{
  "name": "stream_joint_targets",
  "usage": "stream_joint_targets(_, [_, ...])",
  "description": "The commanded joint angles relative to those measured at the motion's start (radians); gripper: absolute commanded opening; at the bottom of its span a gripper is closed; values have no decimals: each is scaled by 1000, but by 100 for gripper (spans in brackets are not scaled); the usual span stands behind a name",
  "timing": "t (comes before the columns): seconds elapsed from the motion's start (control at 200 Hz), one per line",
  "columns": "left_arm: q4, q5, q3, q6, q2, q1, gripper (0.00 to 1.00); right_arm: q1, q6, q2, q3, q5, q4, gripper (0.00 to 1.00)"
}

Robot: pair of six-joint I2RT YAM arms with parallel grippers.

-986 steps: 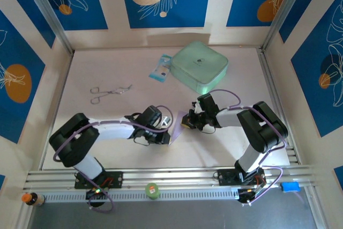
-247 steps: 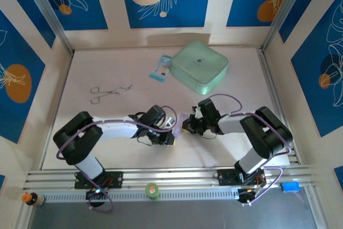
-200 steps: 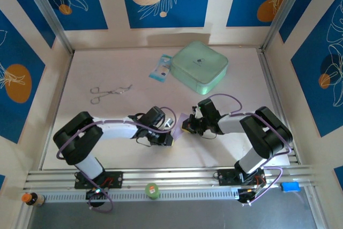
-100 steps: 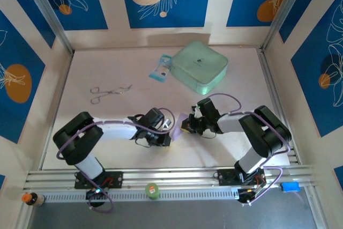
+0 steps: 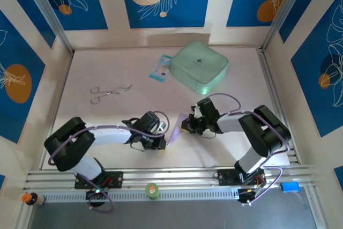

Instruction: Fold a paper plane with a square sheet of paper (pick it up from the middle)

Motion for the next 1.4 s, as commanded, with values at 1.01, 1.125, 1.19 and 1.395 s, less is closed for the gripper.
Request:
stream_joint_targets(1.01, [-111, -18, 80, 73, 93, -6, 4, -16, -26, 19, -10, 42, -87, 0])
stream_joint_targets(1.125, [-112, -32, 44, 58, 77, -5, 3, -17, -25, 15, -10, 40, -87, 0])
stream_joint_targets(1.19, [-107, -37, 26, 47, 55, -6, 3, -17, -25, 14, -10, 41, -88, 0])
stream_joint_targets(1.395, [-73, -28, 49, 39, -43, -6, 2, -17, -27, 9, -9, 41, -92, 0])
